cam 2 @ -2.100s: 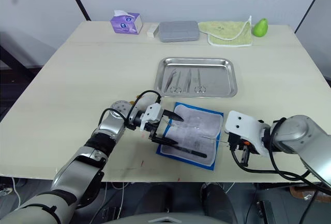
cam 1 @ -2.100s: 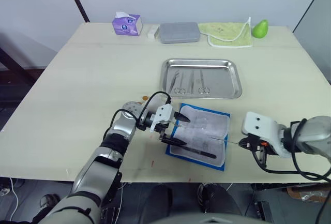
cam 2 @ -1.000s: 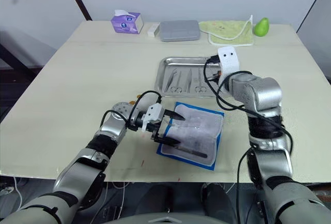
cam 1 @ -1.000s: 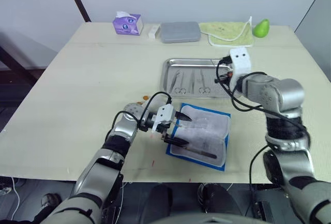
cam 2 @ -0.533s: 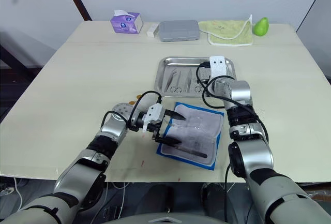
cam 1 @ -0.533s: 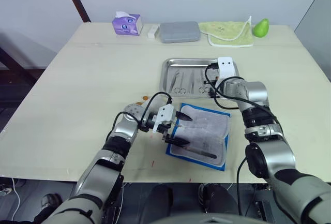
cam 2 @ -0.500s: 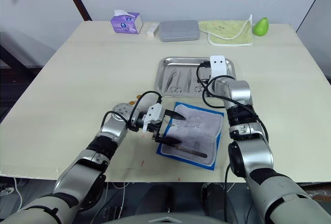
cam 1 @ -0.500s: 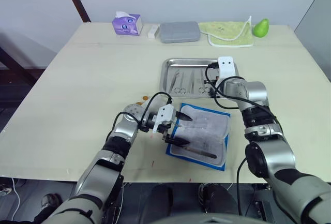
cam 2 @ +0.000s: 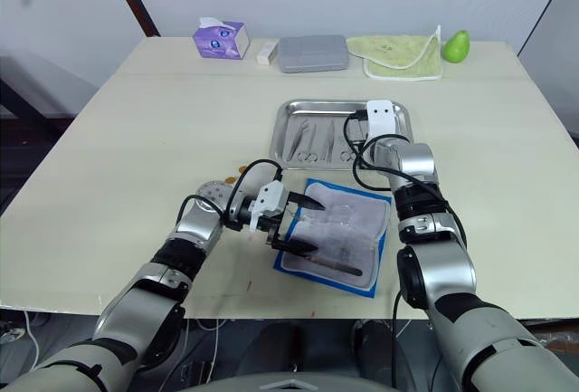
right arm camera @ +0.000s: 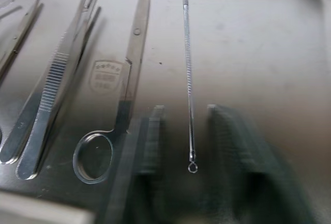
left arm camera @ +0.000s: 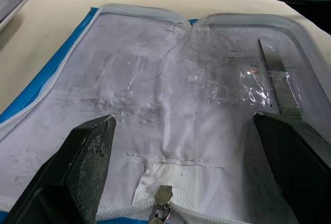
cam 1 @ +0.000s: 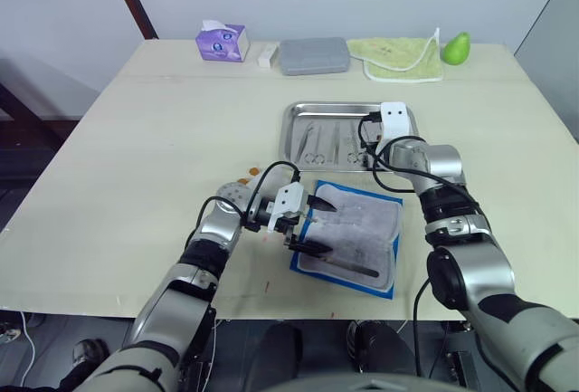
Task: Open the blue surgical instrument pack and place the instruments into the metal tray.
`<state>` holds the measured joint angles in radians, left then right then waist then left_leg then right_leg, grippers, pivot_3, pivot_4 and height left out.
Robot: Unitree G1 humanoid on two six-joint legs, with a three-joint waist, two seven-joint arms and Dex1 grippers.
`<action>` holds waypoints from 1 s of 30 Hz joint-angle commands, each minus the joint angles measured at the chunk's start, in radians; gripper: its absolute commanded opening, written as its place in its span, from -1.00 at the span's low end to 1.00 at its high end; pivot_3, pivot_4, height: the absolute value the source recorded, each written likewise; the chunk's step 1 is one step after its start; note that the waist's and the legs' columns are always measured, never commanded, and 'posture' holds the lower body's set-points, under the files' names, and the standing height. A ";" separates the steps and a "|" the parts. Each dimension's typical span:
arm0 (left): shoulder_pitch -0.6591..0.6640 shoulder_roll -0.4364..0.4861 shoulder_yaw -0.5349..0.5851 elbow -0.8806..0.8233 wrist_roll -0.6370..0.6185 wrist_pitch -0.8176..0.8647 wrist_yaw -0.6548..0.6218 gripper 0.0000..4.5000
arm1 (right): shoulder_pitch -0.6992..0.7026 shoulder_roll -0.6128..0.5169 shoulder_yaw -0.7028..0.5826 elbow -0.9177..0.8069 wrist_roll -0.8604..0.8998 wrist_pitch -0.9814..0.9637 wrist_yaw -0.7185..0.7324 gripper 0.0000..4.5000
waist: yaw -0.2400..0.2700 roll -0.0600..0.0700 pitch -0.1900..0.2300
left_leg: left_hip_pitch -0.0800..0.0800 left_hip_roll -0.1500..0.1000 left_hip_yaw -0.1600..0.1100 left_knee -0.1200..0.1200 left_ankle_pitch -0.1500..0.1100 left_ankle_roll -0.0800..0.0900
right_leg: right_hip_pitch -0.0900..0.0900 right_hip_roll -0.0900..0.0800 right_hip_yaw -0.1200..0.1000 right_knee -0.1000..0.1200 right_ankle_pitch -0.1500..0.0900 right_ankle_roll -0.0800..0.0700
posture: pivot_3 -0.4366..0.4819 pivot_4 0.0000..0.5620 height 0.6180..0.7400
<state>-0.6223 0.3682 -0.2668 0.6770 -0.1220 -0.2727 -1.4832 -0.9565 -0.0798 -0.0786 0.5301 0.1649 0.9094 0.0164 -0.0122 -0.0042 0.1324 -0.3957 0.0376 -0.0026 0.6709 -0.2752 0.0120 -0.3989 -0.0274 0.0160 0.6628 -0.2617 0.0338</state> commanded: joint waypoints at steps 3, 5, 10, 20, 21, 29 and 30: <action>0.036 0.001 -0.034 0.035 0.046 0.011 0.012 1.00 | 0.075 -0.040 0.063 -0.298 0.004 0.052 0.069 -0.28 | 0.001 0.001 0.001 | 0.000 0.000 -0.002 0.000 0.000 0.000 | 0.000 0.000 0.000 0.000 0.000 0.000 | -0.05 -0.47 0.93; 0.038 0.002 -0.032 0.035 0.044 0.010 0.011 1.00 | 0.182 -0.050 0.098 -0.482 0.028 -0.058 0.146 -0.28 | 0.001 0.001 0.001 | 0.000 0.000 -0.002 0.000 0.000 0.000 | 0.000 0.000 0.000 0.000 0.000 0.000 | -0.05 -0.47 0.93; 0.044 0.003 -0.022 0.027 0.026 0.011 0.000 1.00 | 0.387 -0.110 0.112 -0.811 0.151 -0.140 0.347 -0.28 | -0.003 0.003 0.002 | -0.001 0.000 -0.003 0.000 0.000 0.000 | 0.000 0.001 0.002 -0.001 -0.001 0.001 | -0.05 -0.47 0.93; 0.059 0.016 -0.023 0.012 0.027 0.009 -0.015 1.00 | 0.819 -0.457 -0.061 -1.254 0.468 -0.144 0.733 0.35 | -0.001 0.002 0.002 | 0.000 0.000 -0.004 0.000 0.000 0.000 | 0.001 0.002 0.003 -0.001 -0.001 0.001 | -0.05 -0.47 0.93; 0.059 0.017 -0.023 0.014 0.028 0.008 -0.017 1.00 | 0.868 -0.500 -0.096 -1.273 0.487 -0.156 0.773 0.53 | -0.001 0.002 0.002 | 0.001 0.000 -0.004 0.000 0.000 0.000 | 0.001 0.002 0.003 -0.001 -0.001 0.001 | -0.05 -0.47 0.93; 0.042 0.025 -0.020 0.093 0.037 -0.043 -0.030 1.00 | 1.292 -0.745 -0.516 -1.353 0.600 -0.265 1.115 0.98 | -0.004 0.000 0.003 | 0.003 0.001 0.000 0.000 0.000 0.000 | 0.004 0.005 0.004 -0.001 -0.001 0.001 | -0.05 -0.47 0.93; 0.039 0.024 -0.019 0.102 0.038 -0.048 -0.031 1.00 | 1.317 -0.753 -0.554 -1.354 0.613 -0.269 1.131 0.98 | -0.004 0.000 0.002 | 0.004 0.002 0.000 0.000 0.000 0.000 | 0.004 0.006 0.004 -0.001 -0.002 0.003 | -0.05 -0.47 0.93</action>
<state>-0.6134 0.3760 -0.2489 0.7116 -0.1408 -0.3155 -1.5062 0.3435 -0.8172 -0.5471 -0.7882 0.7376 0.6673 1.1040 -0.0159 -0.0043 0.1349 -0.3916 0.0397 -0.0021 0.6705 -0.2753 0.0120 -0.3950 -0.0210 0.0205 0.6613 -0.2643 0.0373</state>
